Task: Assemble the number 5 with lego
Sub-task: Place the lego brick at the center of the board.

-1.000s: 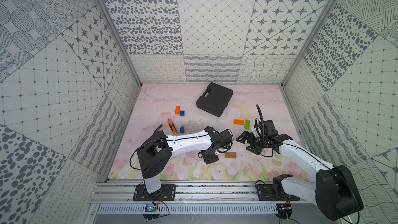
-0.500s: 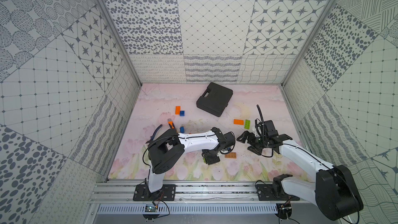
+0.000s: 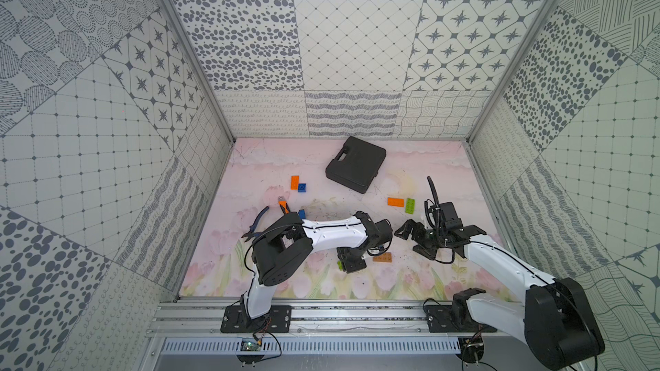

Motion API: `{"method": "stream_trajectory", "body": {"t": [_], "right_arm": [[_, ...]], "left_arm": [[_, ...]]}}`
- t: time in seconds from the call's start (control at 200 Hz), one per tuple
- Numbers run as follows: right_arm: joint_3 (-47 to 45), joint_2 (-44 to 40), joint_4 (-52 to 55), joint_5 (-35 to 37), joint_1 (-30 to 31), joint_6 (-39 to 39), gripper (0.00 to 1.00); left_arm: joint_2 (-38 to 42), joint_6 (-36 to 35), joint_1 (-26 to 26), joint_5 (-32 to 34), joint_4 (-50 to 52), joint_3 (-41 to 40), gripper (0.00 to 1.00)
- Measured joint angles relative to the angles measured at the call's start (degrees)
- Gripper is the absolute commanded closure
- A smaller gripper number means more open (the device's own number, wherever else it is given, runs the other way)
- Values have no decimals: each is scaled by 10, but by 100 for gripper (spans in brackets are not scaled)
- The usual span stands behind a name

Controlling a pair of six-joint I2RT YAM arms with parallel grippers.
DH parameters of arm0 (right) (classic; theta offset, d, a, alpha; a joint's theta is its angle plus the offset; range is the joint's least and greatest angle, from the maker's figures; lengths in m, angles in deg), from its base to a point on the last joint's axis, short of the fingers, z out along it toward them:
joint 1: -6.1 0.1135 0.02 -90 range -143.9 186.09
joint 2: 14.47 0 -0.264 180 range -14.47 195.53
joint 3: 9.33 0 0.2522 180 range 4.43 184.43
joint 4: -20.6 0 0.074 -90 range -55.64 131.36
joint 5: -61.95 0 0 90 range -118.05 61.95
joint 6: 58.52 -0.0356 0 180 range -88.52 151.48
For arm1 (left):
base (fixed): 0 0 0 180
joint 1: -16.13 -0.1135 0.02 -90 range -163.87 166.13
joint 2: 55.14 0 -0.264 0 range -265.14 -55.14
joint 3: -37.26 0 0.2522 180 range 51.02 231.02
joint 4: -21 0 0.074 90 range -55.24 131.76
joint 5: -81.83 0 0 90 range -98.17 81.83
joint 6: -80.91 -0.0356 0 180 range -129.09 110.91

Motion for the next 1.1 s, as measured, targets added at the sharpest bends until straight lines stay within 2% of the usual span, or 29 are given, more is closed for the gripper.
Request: {"method": "stream_trajectory", "body": {"t": [0.09,0.275,0.51,0.605,0.705,0.77,0.881,0.981,1.101], "right_arm": [[0,0,0,0,0,0,1],[0,0,0,-1,0,0,1],[-1,-2,2,-3,0,0,1],[-2,-4,3,-6,0,0,1],[-4,-13,3,-9,0,2,1],[-5,-17,4,-9,1,3,1],[-5,-18,12,0,16,10,4],[-5,-17,27,18,53,21,11],[1,-1,42,34,100,31,19]], "left_arm": [[3,3,1,-4,-12,-2,53],[17,9,2,-18,-42,-10,47],[48,23,2,-31,-74,-24,45],[82,35,2,-33,-98,-44,44],[143,61,1,-33,-143,-91,36],[188,93,-4,-34,-179,-131,33],[256,177,-21,-31,-236,-194,33],[302,274,-41,-30,-281,-248,34],[327,379,-53,-35,-317,-292,29]]}}
